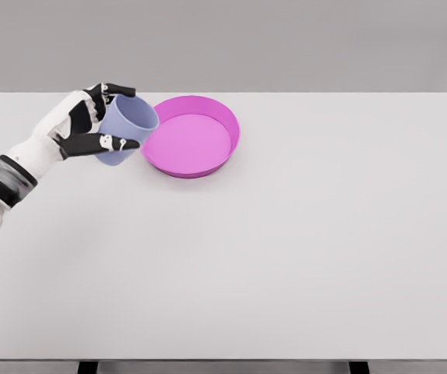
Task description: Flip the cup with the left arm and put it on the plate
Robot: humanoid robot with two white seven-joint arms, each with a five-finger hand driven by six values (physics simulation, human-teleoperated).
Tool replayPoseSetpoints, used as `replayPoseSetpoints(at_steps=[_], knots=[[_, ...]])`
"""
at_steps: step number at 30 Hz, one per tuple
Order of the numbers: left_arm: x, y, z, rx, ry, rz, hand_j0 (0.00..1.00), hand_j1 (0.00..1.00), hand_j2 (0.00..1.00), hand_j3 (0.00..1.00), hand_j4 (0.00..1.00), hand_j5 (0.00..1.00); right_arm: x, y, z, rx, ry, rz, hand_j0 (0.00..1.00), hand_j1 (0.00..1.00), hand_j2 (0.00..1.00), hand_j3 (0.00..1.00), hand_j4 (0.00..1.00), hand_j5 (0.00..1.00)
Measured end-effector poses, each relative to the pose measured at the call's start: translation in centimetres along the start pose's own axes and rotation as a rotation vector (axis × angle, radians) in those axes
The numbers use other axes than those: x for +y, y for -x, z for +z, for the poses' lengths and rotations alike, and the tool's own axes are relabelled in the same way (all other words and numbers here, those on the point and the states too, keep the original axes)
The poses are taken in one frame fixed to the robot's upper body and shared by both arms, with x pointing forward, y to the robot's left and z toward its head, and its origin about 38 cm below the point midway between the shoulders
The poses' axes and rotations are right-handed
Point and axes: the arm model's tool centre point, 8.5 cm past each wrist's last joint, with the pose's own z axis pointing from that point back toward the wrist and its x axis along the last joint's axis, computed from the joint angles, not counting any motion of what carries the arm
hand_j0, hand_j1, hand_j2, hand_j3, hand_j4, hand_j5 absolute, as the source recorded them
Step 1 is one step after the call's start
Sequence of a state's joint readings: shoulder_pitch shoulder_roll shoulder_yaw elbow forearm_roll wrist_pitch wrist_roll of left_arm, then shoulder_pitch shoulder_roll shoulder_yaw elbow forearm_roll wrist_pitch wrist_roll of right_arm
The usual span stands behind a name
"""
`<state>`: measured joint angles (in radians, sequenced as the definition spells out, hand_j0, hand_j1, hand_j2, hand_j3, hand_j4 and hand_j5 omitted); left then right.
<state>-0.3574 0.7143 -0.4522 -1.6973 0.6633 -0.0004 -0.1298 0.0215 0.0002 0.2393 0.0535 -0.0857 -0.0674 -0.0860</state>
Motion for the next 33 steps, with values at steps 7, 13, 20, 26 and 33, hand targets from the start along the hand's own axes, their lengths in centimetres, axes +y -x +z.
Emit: replayPoseSetpoints(at_steps=[7,13,20,26,33], knots=[[-1.4,0.9,-2.1,-0.137,-0.061,0.110,0.50,0.50,0.50,0.50,0.50,0.50,0.0,0.0,0.0,0.000,0.000,0.000,1.00,1.00,1.00,1.00,1.00,1.00],[-2.7,1.5,-3.2,-0.230,-0.210,0.130,0.50,0.50,0.50,0.50,0.50,0.50,0.0,0.0,0.0,0.000,0.000,0.000,1.00,1.00,1.00,1.00,1.00,1.00],[-4.3,3.7,-5.0,-0.234,-0.346,0.179,0.49,0.49,0.49,0.49,0.49,0.49,0.0,0.0,0.0,0.000,0.000,0.000,1.00,1.00,1.00,1.00,1.00,1.00],[-7.0,4.6,-7.3,-0.230,-0.356,0.228,0.46,0.46,0.46,0.46,0.46,0.46,0.0,0.0,0.0,0.000,0.000,0.000,1.00,1.00,1.00,1.00,1.00,1.00],[-8.6,5.3,-8.5,-0.282,-0.483,0.293,0.46,0.46,0.46,0.46,0.46,0.46,0.0,0.0,0.0,0.000,0.000,0.000,1.00,1.00,1.00,1.00,1.00,1.00]])
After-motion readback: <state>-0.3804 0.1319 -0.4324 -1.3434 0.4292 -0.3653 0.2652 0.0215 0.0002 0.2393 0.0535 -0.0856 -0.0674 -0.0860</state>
